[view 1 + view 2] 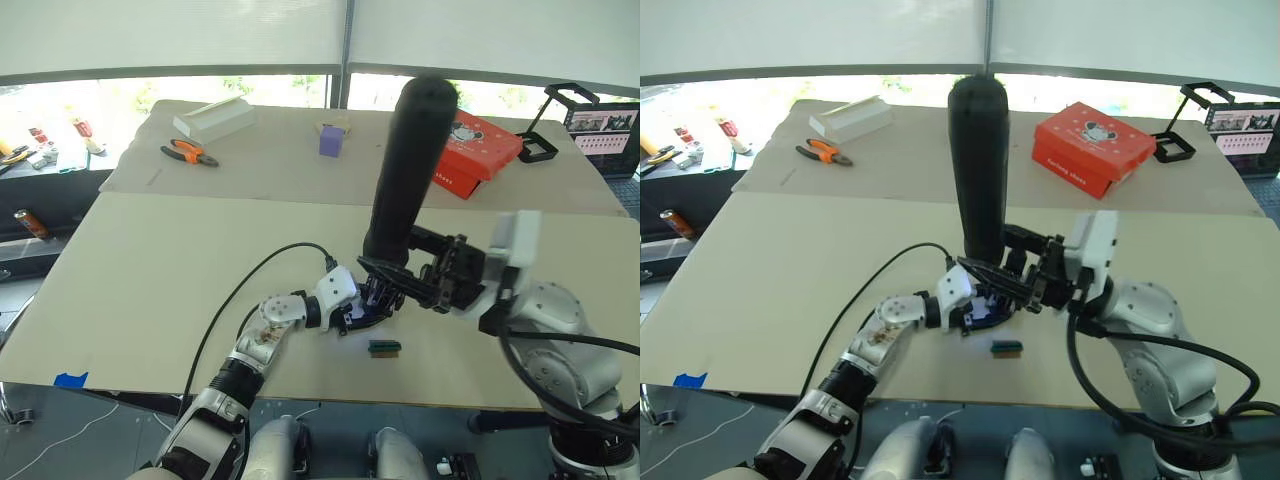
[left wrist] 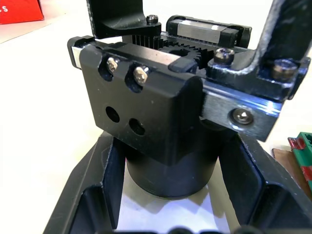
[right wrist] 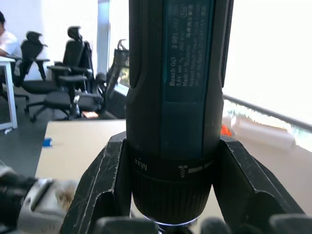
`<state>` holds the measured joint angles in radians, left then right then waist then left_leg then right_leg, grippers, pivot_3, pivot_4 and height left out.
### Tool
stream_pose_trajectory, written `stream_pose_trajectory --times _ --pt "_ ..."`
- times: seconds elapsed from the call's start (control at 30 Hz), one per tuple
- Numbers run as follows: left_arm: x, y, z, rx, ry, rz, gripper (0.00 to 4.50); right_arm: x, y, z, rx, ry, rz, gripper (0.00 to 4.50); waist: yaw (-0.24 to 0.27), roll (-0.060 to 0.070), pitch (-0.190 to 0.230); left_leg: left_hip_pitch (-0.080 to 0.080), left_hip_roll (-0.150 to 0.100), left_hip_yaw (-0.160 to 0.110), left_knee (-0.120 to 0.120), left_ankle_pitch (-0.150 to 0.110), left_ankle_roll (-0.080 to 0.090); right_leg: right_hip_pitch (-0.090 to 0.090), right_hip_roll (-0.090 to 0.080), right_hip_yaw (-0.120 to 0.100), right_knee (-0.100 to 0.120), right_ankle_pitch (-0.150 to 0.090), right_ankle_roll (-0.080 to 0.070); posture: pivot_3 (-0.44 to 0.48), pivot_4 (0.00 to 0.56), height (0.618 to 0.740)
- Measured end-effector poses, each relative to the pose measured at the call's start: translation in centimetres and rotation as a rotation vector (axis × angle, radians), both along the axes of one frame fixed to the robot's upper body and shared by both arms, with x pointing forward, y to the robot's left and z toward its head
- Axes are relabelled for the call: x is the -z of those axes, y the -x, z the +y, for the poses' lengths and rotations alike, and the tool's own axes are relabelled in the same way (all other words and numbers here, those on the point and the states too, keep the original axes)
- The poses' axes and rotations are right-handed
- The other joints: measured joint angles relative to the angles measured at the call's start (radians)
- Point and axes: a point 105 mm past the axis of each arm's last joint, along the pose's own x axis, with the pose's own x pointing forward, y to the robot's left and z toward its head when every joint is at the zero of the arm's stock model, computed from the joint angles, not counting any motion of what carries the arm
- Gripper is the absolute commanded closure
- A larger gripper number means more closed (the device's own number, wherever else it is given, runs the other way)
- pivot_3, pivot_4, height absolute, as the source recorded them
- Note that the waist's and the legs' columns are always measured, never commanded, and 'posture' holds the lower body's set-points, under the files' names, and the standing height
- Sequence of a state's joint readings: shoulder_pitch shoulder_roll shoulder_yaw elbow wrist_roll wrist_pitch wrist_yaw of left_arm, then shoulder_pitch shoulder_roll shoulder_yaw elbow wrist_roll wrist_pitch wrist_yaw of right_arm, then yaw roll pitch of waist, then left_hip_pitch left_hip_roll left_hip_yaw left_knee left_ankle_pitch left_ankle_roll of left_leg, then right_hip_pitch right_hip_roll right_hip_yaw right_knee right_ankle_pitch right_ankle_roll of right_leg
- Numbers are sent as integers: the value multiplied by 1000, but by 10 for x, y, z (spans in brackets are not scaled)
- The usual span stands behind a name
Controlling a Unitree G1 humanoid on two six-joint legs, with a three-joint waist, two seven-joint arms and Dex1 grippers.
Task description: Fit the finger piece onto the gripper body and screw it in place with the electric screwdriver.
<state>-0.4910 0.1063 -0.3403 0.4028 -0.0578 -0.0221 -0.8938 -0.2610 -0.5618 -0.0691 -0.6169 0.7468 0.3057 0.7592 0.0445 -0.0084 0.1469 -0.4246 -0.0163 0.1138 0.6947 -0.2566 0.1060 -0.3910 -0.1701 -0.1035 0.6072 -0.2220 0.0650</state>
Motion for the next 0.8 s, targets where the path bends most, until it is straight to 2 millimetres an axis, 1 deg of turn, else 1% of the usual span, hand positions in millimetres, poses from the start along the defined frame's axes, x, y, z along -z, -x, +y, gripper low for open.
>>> stream_pose_trajectory --times 0.07,0.27,0.3,0.33,0.37,0.4,0.47,0.57,0.63,0.7,0.73,0.8 --pt "0 0 -1 0 1 1 2220 -7 7 -1 -24 -9 -28 2564 2 0 0 0 0 0 0 0 0 1 0 0 0 0 0 0 150 740" --pt "-1 -1 -3 -1 11 4 2220 -11 15 -3 -55 26 -28 2564 3 0 0 0 -1 0 0 -1 1 1 -1 0 0 1 1 0 150 740" --pt "-1 -2 -3 -5 12 9 1163 -13 17 -5 -57 26 -31 2564 4 0 0 0 -1 0 0 -1 1 1 -2 0 0 1 1 0 150 740" --pt "-1 -2 -1 -11 11 12 828 -17 20 -7 -58 29 -33 2564 5 0 0 0 -1 0 0 -1 1 1 -2 -1 0 1 1 0 150 740" --pt "-1 -3 0 -12 9 9 337 -21 24 -9 -56 34 -31 2564 5 0 0 0 -1 0 0 -1 1 1 -3 -1 -1 1 1 0 150 740" --pt "-2 -3 1 -12 6 6 43 -25 27 -12 -56 37 -27 2564 4 0 0 0 -1 0 0 -1 2 1 -4 -2 -1 1 1 0 150 740" --pt "-2 -3 7 -17 -5 -5 43 -30 35 -20 -54 54 1 2564 1 -1 1 0 -1 0 0 -1 2 1 -5 -2 -2 1 1 0 150 740" --pt "-3 -3 22 -37 -20 -28 43 -37 42 -32 -26 76 48 2564 -11 -1 1 0 0 1 -2 -1 2 3 -8 -2 -3 1 1 0 150 740" --pt "-4 -1 40 -55 -29 -40 43 -39 42 -47 34 121 94 2564 -16 -1 1 0 1 1 -3 -1 1 3 -7 -2 -3 1 0 0 150 740" --pt "-5 -1 65 -86 -31 -29 43 -37 39 -67 110 169 162 2564 -21 -1 1 0 2 1 -3 -1 1 3 -7 -3 -3 0 0 0 150 740" --pt "-6 1 80 -97 -22 -3 43 -34 36 -81 160 205 223 2564 -21 -1 2 0 1 1 -3 -1 1 3 -8 -3 -3 0 0 0 150 740" --pt "-9 11 114 -106 13 72 43 -19 30 -115 266 269 416 2564 -22 -1 3 -1 1 1 -3 -1 1 2 -8 -4 -4 0 0 0 150 740"
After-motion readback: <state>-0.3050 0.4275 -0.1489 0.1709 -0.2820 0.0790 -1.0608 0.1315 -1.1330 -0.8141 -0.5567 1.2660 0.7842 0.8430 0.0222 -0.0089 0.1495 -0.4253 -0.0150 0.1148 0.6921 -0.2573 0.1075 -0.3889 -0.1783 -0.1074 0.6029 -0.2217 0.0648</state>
